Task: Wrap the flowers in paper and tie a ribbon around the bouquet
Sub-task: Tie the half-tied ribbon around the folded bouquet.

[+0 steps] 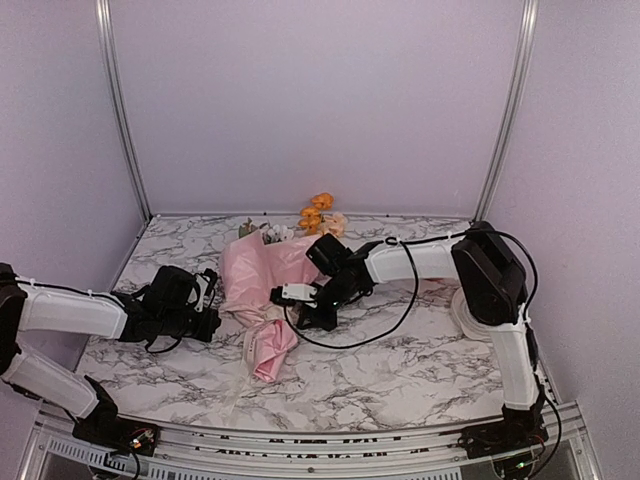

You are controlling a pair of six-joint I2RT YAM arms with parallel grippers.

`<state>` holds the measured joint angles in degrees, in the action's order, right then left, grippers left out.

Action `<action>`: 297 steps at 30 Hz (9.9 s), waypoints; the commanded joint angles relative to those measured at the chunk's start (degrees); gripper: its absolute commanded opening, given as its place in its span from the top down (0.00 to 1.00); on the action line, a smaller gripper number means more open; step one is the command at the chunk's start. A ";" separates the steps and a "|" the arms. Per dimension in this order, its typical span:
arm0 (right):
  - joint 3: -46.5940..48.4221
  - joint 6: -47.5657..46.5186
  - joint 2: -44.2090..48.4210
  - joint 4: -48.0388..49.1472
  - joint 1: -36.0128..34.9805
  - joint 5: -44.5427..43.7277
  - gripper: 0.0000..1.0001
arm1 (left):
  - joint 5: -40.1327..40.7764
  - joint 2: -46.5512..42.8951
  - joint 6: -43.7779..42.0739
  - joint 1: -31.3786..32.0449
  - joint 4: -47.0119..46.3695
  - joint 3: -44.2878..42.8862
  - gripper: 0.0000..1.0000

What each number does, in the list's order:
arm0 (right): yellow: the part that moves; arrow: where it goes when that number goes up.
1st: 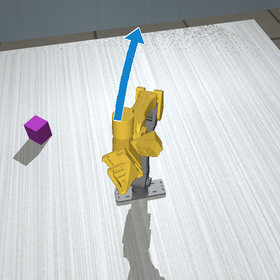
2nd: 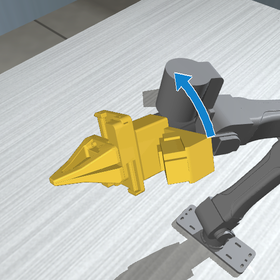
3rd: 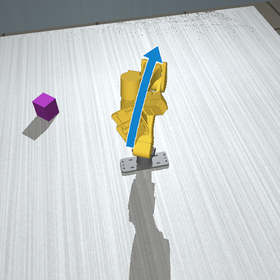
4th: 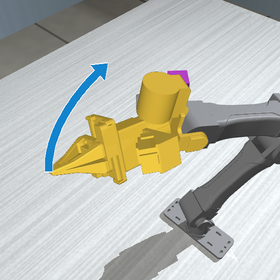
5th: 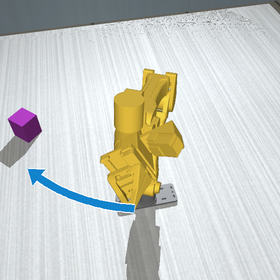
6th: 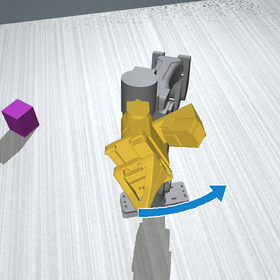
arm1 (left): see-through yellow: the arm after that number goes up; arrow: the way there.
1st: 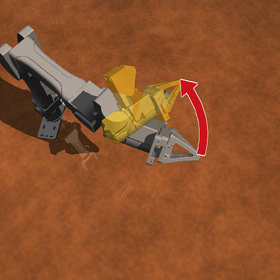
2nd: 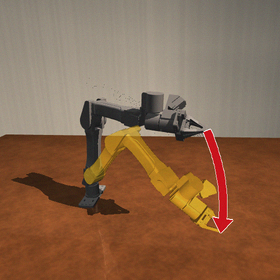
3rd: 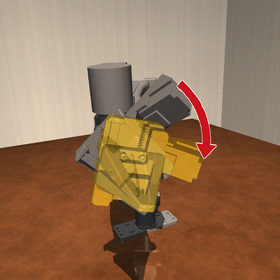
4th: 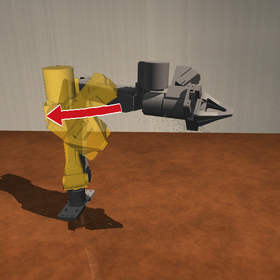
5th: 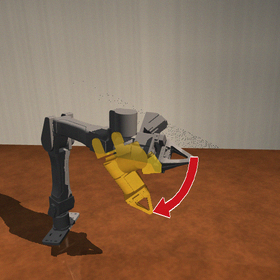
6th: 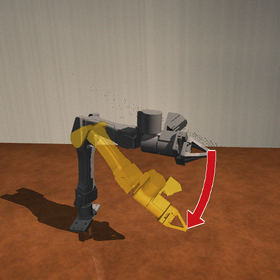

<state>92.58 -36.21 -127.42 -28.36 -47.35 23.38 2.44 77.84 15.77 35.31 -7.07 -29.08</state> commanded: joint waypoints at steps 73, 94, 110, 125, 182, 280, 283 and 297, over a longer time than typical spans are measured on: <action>-11.32 25.64 13.93 18.82 0.20 17.57 1.00 | 21.37 8.92 -10.53 19.51 -20.42 -4.55 0.92; -9.32 26.72 11.86 18.01 -0.10 21.04 1.00 | 9.15 -10.41 -1.82 15.29 -14.61 6.71 0.49; -7.03 24.52 9.74 15.29 0.50 23.42 1.00 | 7.75 -7.16 1.04 10.04 2.18 6.12 0.56; -7.85 24.70 9.82 15.18 1.47 24.98 1.00 | 11.80 7.23 -10.52 11.45 -5.89 -0.64 0.48; -13.17 29.87 13.21 20.78 5.24 21.73 0.51 | -2.32 -13.72 40.22 17.23 9.44 19.11 1.00; -25.63 30.17 15.25 34.96 -0.29 10.07 1.00 | 13.15 9.05 2.63 -1.48 15.52 -11.17 1.00; -27.05 30.23 15.19 34.18 -0.34 9.71 1.00 | 13.86 9.88 1.01 -2.70 14.96 -14.11 1.00; -31.80 30.14 14.06 31.44 -0.24 7.17 1.00 | 12.07 15.31 1.98 -5.94 14.16 -16.08 1.00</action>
<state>61.91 -5.96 -114.10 4.36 -47.29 31.70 14.87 92.29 17.34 30.89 6.74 -45.17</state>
